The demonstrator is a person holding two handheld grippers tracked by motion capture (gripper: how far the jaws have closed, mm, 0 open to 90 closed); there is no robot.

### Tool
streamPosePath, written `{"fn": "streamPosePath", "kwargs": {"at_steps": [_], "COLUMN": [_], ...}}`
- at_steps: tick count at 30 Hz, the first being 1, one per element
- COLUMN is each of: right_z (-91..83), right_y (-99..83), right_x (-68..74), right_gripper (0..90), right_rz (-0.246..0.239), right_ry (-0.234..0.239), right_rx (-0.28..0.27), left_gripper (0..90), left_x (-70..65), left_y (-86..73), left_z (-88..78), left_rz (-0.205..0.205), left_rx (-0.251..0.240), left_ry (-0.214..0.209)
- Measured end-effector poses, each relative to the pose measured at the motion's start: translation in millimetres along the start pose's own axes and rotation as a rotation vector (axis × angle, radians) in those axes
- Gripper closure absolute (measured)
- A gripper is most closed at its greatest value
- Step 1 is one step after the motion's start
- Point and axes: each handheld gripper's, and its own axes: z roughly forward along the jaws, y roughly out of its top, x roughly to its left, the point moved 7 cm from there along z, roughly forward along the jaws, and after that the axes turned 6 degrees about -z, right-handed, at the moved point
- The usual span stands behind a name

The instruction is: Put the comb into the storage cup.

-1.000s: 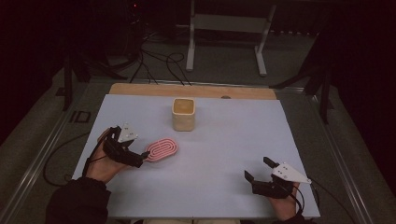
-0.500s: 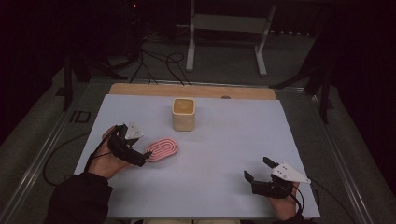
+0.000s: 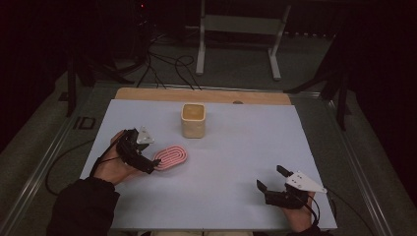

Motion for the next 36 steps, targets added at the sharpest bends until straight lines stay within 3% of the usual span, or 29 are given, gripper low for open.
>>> {"fn": "streamPosePath", "kwargs": {"at_steps": [7, 23, 36], "right_z": [0.6, 1.4, 1.8], "right_y": [-0.2, -0.7, -0.8], "right_x": [0.4, 1.0, 1.3], "right_gripper": [8.5, 8.5, 8.5], "right_rz": [-0.001, -0.001, 0.0], "right_ry": [0.004, 0.009, 0.011], "right_rx": [0.002, 0.005, 0.007], "left_gripper": [0.0, 0.0, 0.0], "left_x": [1.5, -1.2, -2.5], "left_y": [1.7, 6.7, -0.2], "left_z": [3.1, 12.5, 20.0], "left_rz": [-0.002, 0.038, 0.051], "left_rx": [0.025, 0.1, 0.178], "left_ry": [-0.008, -0.02, -0.039]}}
